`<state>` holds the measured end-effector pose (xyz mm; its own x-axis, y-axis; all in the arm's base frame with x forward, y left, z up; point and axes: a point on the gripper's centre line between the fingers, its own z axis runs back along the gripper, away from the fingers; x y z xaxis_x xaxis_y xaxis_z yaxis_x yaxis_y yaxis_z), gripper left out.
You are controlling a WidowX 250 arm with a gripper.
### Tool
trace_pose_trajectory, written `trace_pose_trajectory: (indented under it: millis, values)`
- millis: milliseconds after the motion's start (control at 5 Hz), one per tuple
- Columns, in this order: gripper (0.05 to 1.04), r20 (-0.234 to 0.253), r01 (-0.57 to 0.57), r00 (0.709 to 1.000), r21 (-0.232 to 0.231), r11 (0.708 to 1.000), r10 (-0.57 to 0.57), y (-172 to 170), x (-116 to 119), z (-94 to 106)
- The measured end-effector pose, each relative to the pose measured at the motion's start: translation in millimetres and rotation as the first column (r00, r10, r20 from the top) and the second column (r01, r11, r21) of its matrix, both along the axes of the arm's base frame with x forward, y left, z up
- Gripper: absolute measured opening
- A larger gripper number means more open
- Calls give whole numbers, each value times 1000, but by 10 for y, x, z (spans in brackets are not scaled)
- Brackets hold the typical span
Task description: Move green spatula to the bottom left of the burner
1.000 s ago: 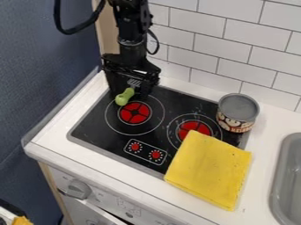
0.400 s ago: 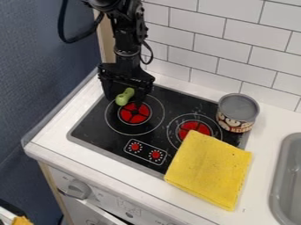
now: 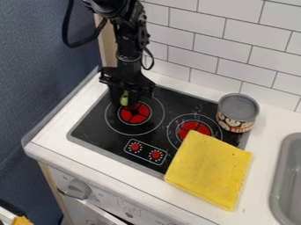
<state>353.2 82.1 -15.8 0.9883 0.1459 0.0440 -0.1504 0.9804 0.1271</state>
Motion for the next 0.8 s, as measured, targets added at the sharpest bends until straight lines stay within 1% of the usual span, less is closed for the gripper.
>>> trace_pose_trajectory:
  millis: [200, 400, 600, 800]
  values:
    - [411, 2, -5, 1000, -39, 999, 5, -58, -12, -16]
    - [411, 0, -11, 1000, -66, 998, 11, -112, -47, -11]
    - [411, 31, -28, 999, -117, 993, 32, -206, -122, 155]
    - [411, 62, -108, 991, -119, 987, 116, -226, -207, 457]
